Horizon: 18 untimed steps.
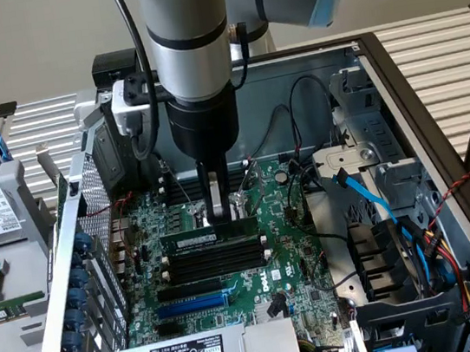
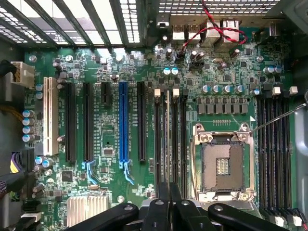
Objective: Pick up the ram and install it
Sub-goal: 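Insert the ram into the slot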
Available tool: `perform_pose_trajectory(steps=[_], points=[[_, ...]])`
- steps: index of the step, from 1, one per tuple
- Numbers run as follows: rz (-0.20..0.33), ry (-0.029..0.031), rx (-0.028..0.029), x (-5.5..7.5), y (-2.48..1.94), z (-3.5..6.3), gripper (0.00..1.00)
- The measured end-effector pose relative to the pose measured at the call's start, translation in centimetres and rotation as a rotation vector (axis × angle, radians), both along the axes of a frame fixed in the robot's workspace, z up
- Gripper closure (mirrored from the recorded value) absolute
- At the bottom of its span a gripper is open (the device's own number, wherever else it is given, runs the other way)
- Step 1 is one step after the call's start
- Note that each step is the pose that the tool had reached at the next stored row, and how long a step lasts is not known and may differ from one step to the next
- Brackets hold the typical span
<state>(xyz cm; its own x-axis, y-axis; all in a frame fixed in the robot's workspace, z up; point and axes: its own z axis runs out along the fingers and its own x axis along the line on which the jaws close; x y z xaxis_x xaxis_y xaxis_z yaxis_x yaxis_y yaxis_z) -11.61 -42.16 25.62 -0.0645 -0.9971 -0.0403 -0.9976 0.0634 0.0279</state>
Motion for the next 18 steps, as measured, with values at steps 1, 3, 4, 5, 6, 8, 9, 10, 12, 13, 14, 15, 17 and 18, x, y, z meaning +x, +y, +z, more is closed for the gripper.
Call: perform_pose_trajectory(steps=[1, 3, 4, 5, 6, 8, 9, 10, 12, 13, 14, 15, 17, 18], points=[[-0.001, 0.0013, 0.0006, 0.02, -0.03, -0.12, 0.88], [-0.002, 0.0081, 0.0026, 0.06, -0.05, -0.3, 0.88], [-0.002, 0.0145, 0.0037, 0.09, -0.07, -0.36, 0.88], [-0.002, 0.0224, 0.005, 0.14, -0.09, -0.4, 0.88], [-0.002, 0.0298, 0.0072, 0.21, -0.1, -0.45, 0.88], [-0.002, 0.0391, 0.0131, 0.4, -0.11, -0.58, 0.88], [-0.002, 0.0422, 0.0159, 0.54, -0.12, -0.64, 0.88], [-0.002, 0.043, 0.0163, 0.7, -0.14, -0.68, 0.88], [-0.002, 0.0437, 0.0163, 0.93, -0.22, -0.69, 0.88], [-0.002, 0.0438, 0.0163, 0.93, -0.22, -0.69, 0.88], [-0.002, 0.0438, 0.0164, 0.93, -0.22, -0.7, 0.88], [-0.002, 0.0438, 0.0163, 0.93, -0.22, -0.7, 0.88], [-0.002, 0.0436, 0.0166, 0.93, -0.24, -0.87, 0.88], [-0.002, 0.0441, 0.0163, 0.94, -0.3, -1.03, 0.88]])
